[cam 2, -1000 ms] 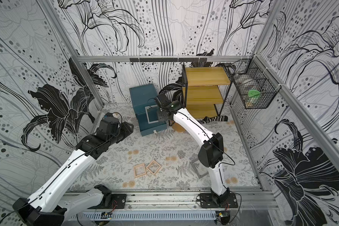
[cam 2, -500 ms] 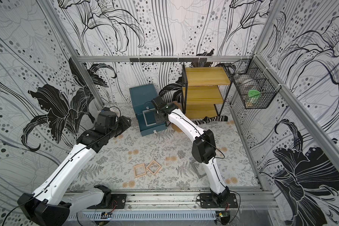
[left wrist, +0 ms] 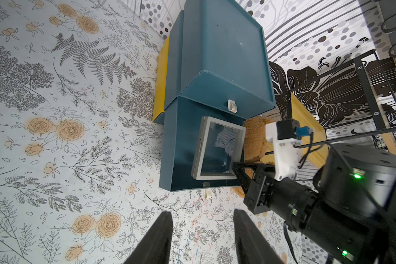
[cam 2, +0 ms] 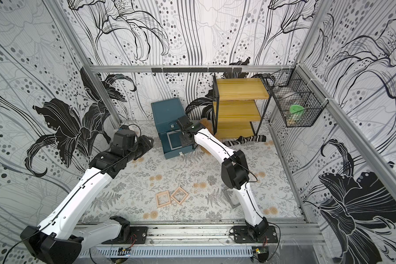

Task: Place the brooch boxes into the drawer by color
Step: Place the brooch box in the drawer.

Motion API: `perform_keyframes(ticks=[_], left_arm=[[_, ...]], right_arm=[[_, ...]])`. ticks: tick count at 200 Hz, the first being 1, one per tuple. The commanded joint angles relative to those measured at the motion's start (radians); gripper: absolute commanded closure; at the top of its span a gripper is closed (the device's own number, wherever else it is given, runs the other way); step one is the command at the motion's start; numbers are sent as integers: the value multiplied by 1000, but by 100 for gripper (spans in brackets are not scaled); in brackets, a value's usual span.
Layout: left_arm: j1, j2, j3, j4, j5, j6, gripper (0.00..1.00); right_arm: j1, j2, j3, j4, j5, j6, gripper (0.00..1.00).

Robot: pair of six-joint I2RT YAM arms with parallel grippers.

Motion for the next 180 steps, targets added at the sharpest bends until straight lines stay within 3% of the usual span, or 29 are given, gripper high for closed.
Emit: perform_keyframes(ticks=[1,103,141,180], left_arm=[[5,-11,30,24,14,25,52],[5,-6,25,33,43,24,52],[5,-3,24,37,47,24,51],[6,2,29,39,51,30,51]], right_arm=[[8,26,34,-3,-2,-1,100],[8,131,148,-52,-14,9,100],[8,132,143,-52,-25,22,82],[8,124,149,-51,-29,31,80]])
